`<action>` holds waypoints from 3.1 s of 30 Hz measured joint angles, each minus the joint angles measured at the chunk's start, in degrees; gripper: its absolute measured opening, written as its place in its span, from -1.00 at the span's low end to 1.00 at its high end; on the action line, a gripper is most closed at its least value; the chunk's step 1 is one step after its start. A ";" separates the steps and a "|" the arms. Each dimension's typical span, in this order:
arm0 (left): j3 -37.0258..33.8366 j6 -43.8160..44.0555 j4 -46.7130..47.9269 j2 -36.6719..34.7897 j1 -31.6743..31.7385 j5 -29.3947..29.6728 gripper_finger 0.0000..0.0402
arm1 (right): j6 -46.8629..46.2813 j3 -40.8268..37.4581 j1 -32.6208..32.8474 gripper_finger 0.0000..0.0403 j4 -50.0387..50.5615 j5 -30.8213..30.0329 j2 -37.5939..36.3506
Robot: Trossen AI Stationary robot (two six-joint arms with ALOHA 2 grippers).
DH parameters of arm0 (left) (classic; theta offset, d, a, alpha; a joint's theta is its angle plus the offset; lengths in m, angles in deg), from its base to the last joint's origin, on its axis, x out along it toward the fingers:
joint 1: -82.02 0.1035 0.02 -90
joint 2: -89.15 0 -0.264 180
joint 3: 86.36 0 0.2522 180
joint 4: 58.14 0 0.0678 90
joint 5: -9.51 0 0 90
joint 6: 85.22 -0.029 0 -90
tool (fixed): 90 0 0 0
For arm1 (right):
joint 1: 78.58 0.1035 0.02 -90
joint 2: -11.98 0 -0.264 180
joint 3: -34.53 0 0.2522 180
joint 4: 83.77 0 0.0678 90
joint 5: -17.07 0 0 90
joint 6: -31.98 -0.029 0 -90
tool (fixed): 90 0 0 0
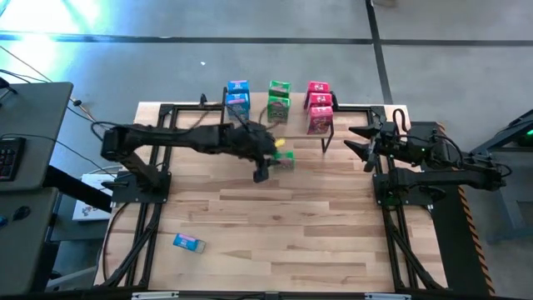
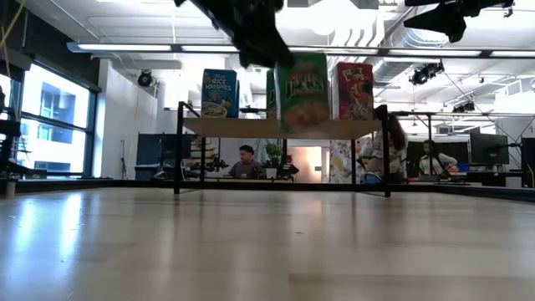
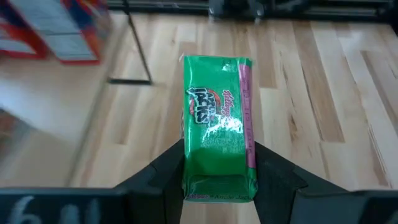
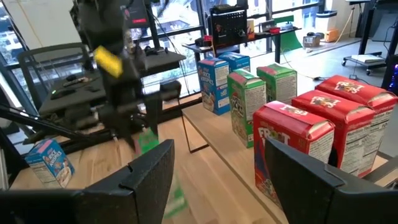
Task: Stack cereal on shelf
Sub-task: Put the green cereal box aligned with the other green cereal boxes on the shelf
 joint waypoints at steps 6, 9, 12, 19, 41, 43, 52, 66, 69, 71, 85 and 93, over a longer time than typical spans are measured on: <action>-0.01 -2.50 2.36 -6.17 3.29 0.01 -0.31 | 0.00 0.00 0.02 0.20 0.50 0.00 0.00; 0.10 -4.53 1.88 -8.24 4.96 0.03 -0.31 | 0.01 0.00 0.01 0.20 0.58 -0.02 0.00; 0.02 -5.73 2.21 -9.49 6.57 0.01 -0.31 | 0.00 0.00 0.00 0.20 0.78 -0.01 0.00; 0.00 -7.30 2.90 -11.35 9.24 -1.50 -0.31 | 0.00 0.00 0.02 0.20 0.79 0.00 0.00; 13.29 -16.72 15.31 -3.58 12.42 -4.82 -0.31 | 0.01 0.00 0.00 0.20 0.83 0.00 0.00; 13.29 -17.82 15.20 -2.77 12.71 -5.24 -0.31 | 0.00 0.00 0.02 0.20 0.82 -0.01 0.00; 13.31 -20.65 14.22 0.33 14.43 -6.33 -0.31 | 0.01 0.00 0.01 0.20 0.83 0.00 0.00; 13.31 -21.89 12.00 0.50 16.51 -7.31 -0.31 | -0.01 0.00 0.02 0.20 0.83 -0.02 0.00; 13.31 -22.49 12.01 0.50 16.62 -7.46 -0.31 | 0.00 0.00 0.02 0.20 0.83 -0.01 0.00; 13.31 -23.65 11.93 0.50 16.74 -7.48 -0.31 | 0.01 0.00 0.02 0.20 0.83 -0.01 0.00; 13.33 -22.39 11.20 2.49 16.78 -7.94 -0.31 | 0.01 0.00 0.01 0.20 0.85 -0.02 0.00; 13.33 -22.39 11.24 2.47 17.05 -8.12 -0.30 | 0.00 0.00 0.01 0.20 0.83 -0.01 0.00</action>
